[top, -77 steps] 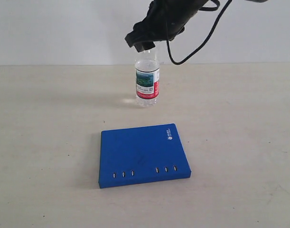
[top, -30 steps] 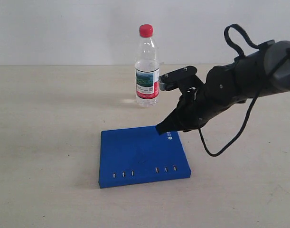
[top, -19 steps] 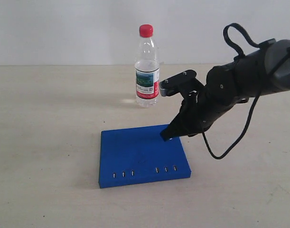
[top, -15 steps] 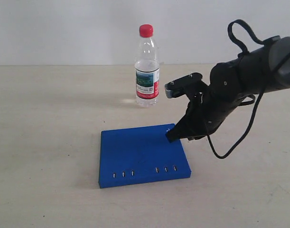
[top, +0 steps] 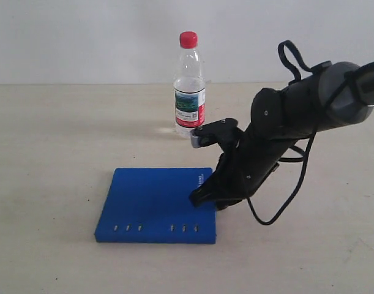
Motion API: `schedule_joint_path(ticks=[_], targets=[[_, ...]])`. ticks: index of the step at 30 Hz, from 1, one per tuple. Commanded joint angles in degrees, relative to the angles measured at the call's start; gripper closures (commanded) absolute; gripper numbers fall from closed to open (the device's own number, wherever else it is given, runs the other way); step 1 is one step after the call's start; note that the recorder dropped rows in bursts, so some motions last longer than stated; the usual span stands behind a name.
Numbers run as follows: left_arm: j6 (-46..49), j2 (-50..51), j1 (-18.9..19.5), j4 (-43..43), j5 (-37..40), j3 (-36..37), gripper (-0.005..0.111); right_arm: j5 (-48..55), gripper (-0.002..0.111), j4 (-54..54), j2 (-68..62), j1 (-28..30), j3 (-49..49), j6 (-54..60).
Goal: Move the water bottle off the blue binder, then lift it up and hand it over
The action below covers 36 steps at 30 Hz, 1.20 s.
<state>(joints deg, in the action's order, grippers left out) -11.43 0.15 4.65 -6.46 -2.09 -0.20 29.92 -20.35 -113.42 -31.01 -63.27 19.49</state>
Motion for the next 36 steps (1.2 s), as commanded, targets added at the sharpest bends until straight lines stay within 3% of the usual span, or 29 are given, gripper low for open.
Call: schedule_joint_path(ticks=[1, 9, 19, 23, 28, 36], targets=[[-0.6, -0.1, -0.2, 0.3, 3.1, 0.2, 0.102, 7.0, 0.108, -10.2, -1.1, -3.6, 0.2, 10.4], [-0.6, -0.1, -0.2, 0.3, 5.6, 0.2, 0.102, 18.0, 0.108, -28.0, 2.7, -6.8, -1.6, 35.3], [-0.6, -0.1, -1.0, -2.1, 8.9, 0.2, 0.102, 2.4, 0.108, -10.6, 11.8, -2.1, -1.4, 15.8], [1.8, 0.2, -5.9, -3.6, 5.9, 0.2, 0.102, 2.0, 0.108, -5.9, 8.5, -2.1, -1.4, 11.6], [1.8, 7.9, -12.6, -3.6, 5.1, -3.4, 0.102, -0.5, 0.108, -6.0, 7.3, -2.1, -1.4, 10.5], [3.8, 32.0, -20.2, -3.6, 8.4, -9.7, 0.102, -5.9, 0.108, 0.8, 7.6, -2.1, -1.4, 6.5]])
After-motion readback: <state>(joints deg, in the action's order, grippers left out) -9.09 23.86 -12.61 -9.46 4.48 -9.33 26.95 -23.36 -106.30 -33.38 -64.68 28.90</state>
